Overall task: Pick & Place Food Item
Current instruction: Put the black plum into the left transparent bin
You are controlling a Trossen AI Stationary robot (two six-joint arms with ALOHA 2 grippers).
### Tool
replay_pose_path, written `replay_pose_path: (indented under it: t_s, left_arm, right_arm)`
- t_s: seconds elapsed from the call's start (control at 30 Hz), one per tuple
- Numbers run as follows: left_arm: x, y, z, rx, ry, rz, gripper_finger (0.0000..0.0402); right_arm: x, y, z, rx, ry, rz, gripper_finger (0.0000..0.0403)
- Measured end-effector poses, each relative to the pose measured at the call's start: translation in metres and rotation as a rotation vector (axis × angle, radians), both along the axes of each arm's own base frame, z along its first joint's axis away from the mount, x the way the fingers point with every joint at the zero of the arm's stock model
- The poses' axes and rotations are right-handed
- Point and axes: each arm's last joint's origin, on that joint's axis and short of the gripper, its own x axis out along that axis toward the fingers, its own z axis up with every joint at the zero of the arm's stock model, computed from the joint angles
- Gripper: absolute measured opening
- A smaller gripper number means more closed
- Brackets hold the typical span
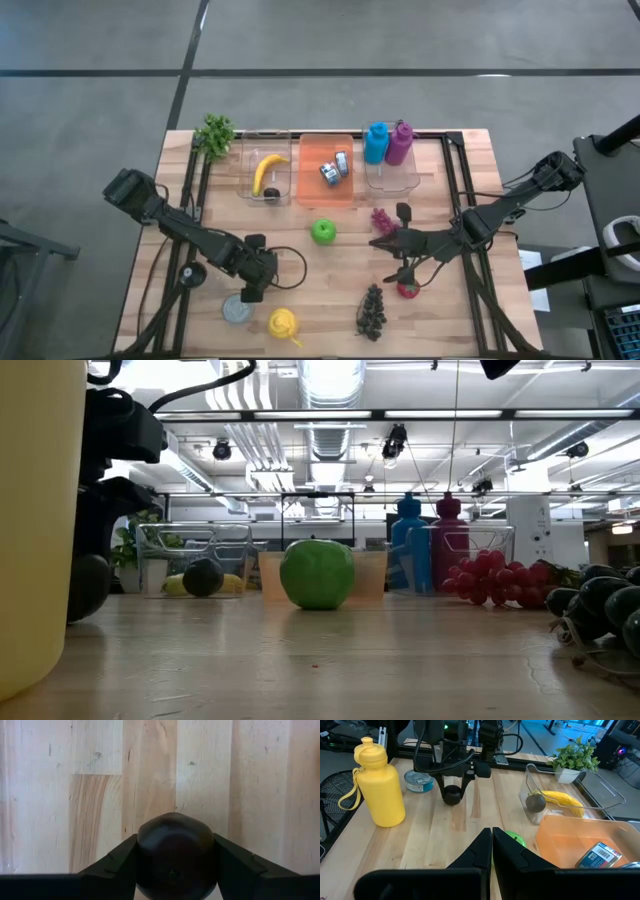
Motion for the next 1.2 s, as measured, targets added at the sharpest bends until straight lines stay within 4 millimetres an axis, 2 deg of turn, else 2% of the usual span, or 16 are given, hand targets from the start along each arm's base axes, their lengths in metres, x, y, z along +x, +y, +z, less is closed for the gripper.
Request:
replay_pose_path:
  t_s: [0.2, 0.47, 0.73, 0.93, 1.2]
  left_arm:
    - [0.003, 0.000, 0.017, 0.070, 0.025, -0.005, 0.0212]
    - [0.010, 0.002, 0.050, 0.247, 0.010, -0.005, 0.0213]
    - [0.013, 0.015, 0.086, 0.470, 0.019, 0.044, 0.0215]
    - [0.022, 0.045, 0.106, 0.591, 0.029, 0.151, 0.0215]
    - [0.027, 0.113, 0.113, 0.591, 0.119, 0.332, 0.0216]
  right_arm:
    - [0.000, 0.000, 0.000, 0.000, 0.000, 0.000, 0.0008]
    - [0.000, 0.000, 0.000, 0.000, 0.000, 0.000, 0.0008]
    - [0.000, 0.000, 0.000, 0.000, 0.000, 0.000, 0.0008]
    - [0.000, 0.000, 0.000, 0.000, 0.000, -0.001, 0.0008]
    - [0.000, 0.000, 0.000, 0.000, 0.000, -0.001, 0.0008]
